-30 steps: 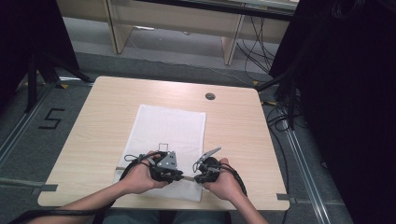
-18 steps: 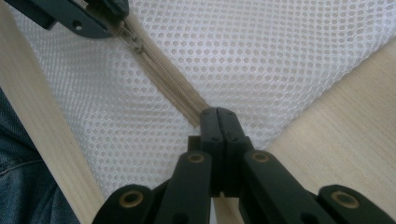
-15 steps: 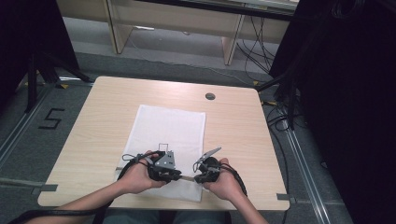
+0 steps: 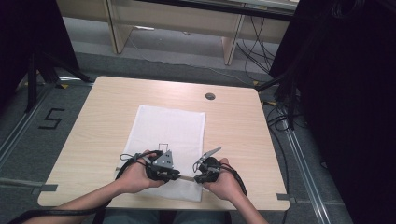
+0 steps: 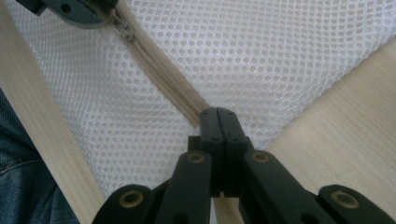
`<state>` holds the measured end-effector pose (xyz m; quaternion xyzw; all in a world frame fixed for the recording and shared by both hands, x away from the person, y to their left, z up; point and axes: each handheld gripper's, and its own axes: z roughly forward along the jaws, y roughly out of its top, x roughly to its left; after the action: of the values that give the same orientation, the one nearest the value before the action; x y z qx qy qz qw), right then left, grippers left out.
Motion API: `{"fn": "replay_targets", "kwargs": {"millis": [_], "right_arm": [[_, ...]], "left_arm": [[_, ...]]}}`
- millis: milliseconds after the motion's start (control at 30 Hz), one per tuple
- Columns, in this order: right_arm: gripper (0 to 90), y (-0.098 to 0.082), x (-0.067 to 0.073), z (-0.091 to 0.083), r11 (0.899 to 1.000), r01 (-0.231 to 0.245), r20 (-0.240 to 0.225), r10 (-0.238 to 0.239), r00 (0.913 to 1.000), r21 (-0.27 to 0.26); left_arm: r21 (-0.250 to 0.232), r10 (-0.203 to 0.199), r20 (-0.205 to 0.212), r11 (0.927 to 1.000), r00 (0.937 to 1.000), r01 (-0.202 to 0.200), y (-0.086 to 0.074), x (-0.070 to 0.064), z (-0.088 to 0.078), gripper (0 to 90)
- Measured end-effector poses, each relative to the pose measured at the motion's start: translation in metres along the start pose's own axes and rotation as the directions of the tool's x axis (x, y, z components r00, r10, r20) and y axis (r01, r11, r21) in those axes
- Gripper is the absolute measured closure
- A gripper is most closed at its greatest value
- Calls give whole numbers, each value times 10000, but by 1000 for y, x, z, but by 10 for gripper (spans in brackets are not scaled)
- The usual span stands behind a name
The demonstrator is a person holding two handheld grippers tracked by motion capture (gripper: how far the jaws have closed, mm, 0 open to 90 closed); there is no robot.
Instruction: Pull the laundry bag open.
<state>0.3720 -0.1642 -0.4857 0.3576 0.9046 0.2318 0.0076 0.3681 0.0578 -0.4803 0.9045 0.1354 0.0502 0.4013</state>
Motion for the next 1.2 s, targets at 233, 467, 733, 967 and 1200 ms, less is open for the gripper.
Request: {"fn": "replay_targets", "kwargs": {"millis": [233,467,733,967,1200], "right_arm": [[900,0,0,0,10000,34,30,-34,10000,-16],[900,0,0,0,10000,4,16,-4,10000,22],[900,2,0,1,9991,410,209,-411,9989,54],[900,2,0,0,9996,266,200,-267,9994,51],[900,1,0,0,9998,193,170,-195,9997,91]], "left_arm": [[-101,-85,-69,9999,9999,84,-1,0,-2,822],[-88,-71,-69,9999,10000,70,-2,-1,-4,822],[-7,34,-82,10000,10000,-34,-2,-1,-5,822],[34,27,-112,10000,9999,-26,-3,-1,-6,822],[-30,-96,-92,10000,9999,95,-6,-1,-8,823]]}}
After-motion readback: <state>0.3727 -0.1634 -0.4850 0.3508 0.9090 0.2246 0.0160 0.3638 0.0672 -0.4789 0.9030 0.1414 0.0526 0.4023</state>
